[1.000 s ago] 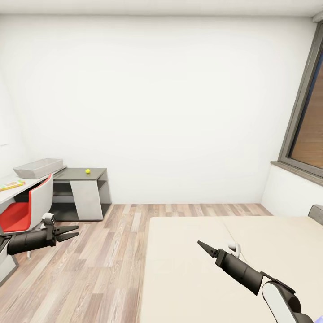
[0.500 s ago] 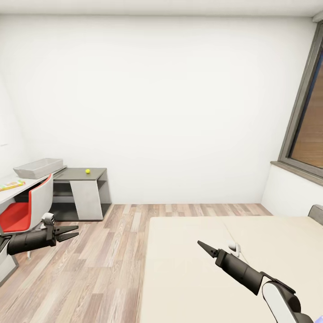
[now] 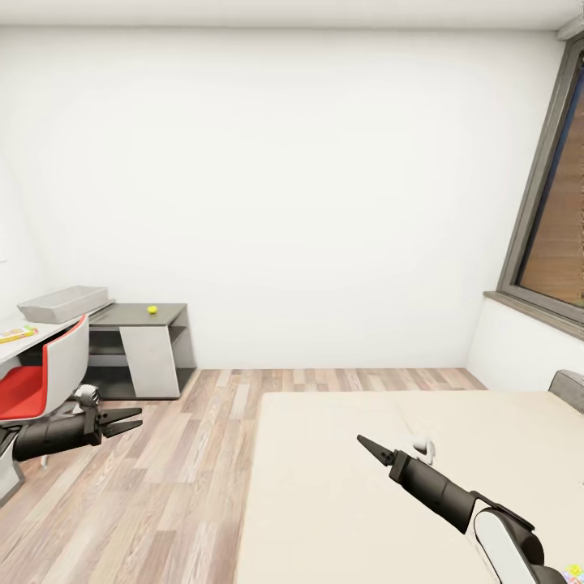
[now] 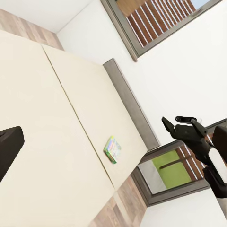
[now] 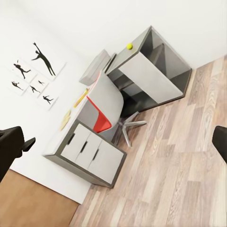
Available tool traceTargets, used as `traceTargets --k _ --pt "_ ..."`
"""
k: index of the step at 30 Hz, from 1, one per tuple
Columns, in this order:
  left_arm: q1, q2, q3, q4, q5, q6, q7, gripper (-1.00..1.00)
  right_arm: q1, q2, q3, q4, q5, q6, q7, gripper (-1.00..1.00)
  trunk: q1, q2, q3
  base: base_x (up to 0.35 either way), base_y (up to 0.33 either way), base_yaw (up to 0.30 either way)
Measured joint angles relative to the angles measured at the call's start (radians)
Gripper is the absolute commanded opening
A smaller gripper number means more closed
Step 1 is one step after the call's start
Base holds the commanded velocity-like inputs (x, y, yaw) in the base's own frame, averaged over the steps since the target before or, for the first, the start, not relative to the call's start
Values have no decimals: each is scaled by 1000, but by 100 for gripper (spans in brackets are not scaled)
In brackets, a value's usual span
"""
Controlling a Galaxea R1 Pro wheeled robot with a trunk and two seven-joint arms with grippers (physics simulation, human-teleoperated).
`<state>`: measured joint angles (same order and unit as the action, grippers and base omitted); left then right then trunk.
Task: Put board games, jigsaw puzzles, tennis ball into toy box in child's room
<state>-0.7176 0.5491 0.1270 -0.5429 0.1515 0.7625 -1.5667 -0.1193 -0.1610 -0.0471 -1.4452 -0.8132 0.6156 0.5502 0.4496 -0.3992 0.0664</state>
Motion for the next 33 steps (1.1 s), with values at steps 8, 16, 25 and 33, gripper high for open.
traceTargets --k 8,16,25,33 --pt "0 0 0 0 0 0 0 100 0 0 -1 0 -1 1 0 100 0 0 0 0 -257 0" --pt "0 0 0 0 0 0 0 100 0 0 -2 0 -1 1 0 100 0 0 0 0 -263 0" --pt "0 0 0 0 0 0 0 100 0 0 -2 0 -3 1 0 100 0 0 0 0 -265 0" --pt "0 0 0 0 0 0 0 100 0 0 -2 0 -3 1 0 100 0 0 0 0 -265 0"
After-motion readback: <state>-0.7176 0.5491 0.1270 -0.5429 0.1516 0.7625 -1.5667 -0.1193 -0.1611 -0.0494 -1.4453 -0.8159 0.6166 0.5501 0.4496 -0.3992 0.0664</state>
